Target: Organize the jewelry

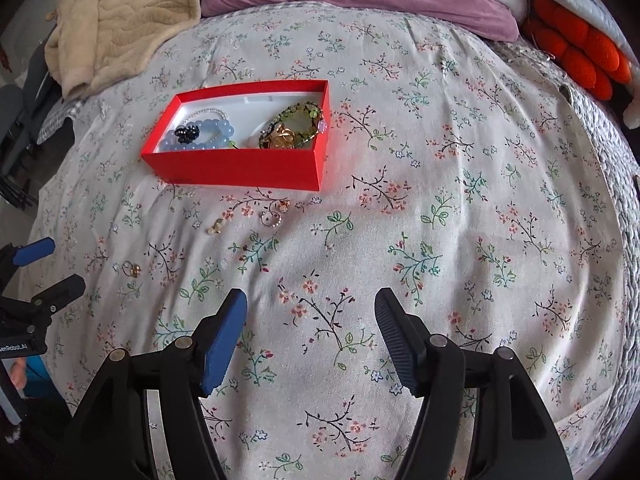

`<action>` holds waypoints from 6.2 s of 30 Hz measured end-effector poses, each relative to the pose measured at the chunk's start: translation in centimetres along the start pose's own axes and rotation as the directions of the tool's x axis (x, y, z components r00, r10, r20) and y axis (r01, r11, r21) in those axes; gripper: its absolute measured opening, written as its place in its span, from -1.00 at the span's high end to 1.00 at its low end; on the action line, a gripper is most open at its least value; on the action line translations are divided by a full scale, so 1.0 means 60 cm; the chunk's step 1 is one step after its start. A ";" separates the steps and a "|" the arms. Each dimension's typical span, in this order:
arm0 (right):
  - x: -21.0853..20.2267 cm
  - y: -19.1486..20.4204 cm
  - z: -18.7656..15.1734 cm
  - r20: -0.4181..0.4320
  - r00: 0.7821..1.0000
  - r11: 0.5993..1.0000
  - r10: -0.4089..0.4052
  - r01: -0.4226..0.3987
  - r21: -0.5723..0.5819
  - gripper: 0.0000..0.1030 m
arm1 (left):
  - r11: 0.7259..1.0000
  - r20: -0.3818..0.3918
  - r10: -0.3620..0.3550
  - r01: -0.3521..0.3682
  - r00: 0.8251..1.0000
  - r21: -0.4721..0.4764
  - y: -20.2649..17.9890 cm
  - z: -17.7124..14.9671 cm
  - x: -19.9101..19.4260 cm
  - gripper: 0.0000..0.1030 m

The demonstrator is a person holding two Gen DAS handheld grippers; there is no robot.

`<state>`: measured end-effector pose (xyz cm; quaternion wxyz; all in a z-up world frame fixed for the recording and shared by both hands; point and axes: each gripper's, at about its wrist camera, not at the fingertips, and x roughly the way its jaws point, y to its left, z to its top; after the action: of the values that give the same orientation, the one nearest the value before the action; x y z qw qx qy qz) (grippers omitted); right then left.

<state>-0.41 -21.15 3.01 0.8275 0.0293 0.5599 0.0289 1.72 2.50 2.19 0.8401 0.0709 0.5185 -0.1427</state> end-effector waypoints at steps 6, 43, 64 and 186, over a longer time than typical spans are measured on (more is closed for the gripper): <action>0.017 0.007 -0.021 -0.034 0.999 0.998 -0.036 0.034 -0.055 -0.43 | 1.000 -0.030 0.020 -0.019 0.999 0.021 0.003 -0.020 0.016 -0.98; 0.124 0.036 -0.059 0.048 0.999 0.977 -0.014 0.024 -0.213 -1.00 | 0.986 0.104 -0.018 0.000 0.994 0.167 -0.013 -0.059 0.096 -0.96; 0.129 0.041 0.016 0.116 0.993 0.984 0.035 -0.014 -0.178 -0.16 | 0.942 0.109 -0.203 0.163 0.973 0.293 -0.030 -0.037 0.092 0.61; 0.096 0.001 0.195 0.226 0.934 0.945 0.275 -0.306 0.115 0.68 | 0.997 0.239 -0.077 0.071 0.968 0.034 -0.075 0.227 0.116 0.79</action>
<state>12.58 -20.83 2.04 0.8634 0.1761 0.4607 0.1064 14.80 -6.56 2.28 0.8898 0.0440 0.4135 -0.1881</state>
